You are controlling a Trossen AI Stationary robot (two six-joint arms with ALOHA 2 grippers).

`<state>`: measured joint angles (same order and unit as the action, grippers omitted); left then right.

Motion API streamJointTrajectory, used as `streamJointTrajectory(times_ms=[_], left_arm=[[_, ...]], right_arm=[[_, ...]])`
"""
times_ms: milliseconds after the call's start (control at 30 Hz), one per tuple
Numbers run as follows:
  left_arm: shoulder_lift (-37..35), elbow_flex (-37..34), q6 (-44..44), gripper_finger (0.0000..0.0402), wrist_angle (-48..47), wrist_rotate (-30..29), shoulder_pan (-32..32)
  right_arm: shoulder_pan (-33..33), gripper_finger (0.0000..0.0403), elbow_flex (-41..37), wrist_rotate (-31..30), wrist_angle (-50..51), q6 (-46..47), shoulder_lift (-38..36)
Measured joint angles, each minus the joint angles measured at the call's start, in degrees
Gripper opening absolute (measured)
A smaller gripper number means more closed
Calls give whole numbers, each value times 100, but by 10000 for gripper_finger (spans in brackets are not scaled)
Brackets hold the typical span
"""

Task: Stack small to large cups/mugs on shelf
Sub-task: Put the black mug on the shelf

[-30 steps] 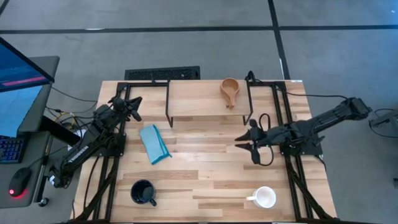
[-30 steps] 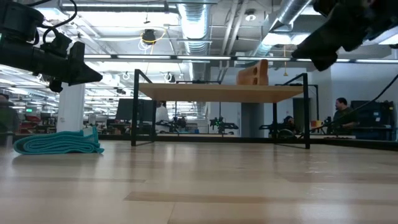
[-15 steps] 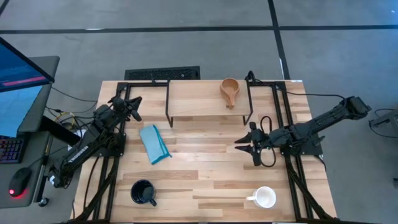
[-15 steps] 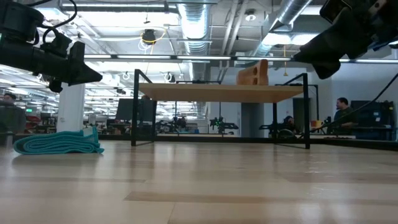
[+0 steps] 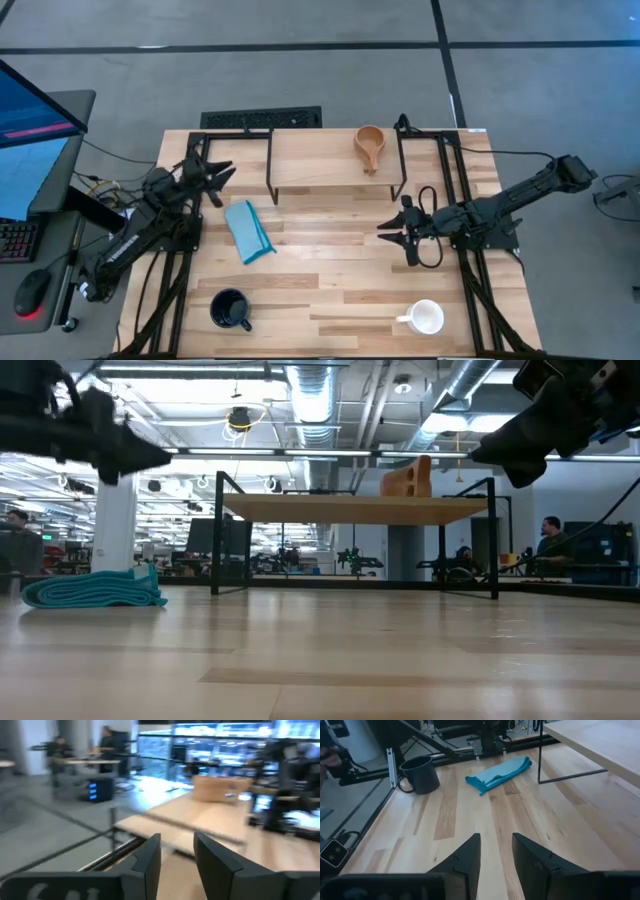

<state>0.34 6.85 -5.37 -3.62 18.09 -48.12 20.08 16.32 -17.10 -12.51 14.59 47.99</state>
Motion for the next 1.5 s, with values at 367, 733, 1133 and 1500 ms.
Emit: streamJointTrajectory(times_ms=[367,733,1133,1500], left_arm=[[2,891,-919,114,-926,1631,265],[2,1307,-1014,114,-941,2068,1330],[471,1576,-734,114,-1432,1675,2378],[1999,2640,-128,114,-2403,283,3694]], right_arm=[[-143,134,-1,-294,9,-109,0],[-533,134,-2,-293,9,-109,0],[-829,134,-2,-291,7,-107,0],[-1108,134,-1,-270,5,-114,0]])
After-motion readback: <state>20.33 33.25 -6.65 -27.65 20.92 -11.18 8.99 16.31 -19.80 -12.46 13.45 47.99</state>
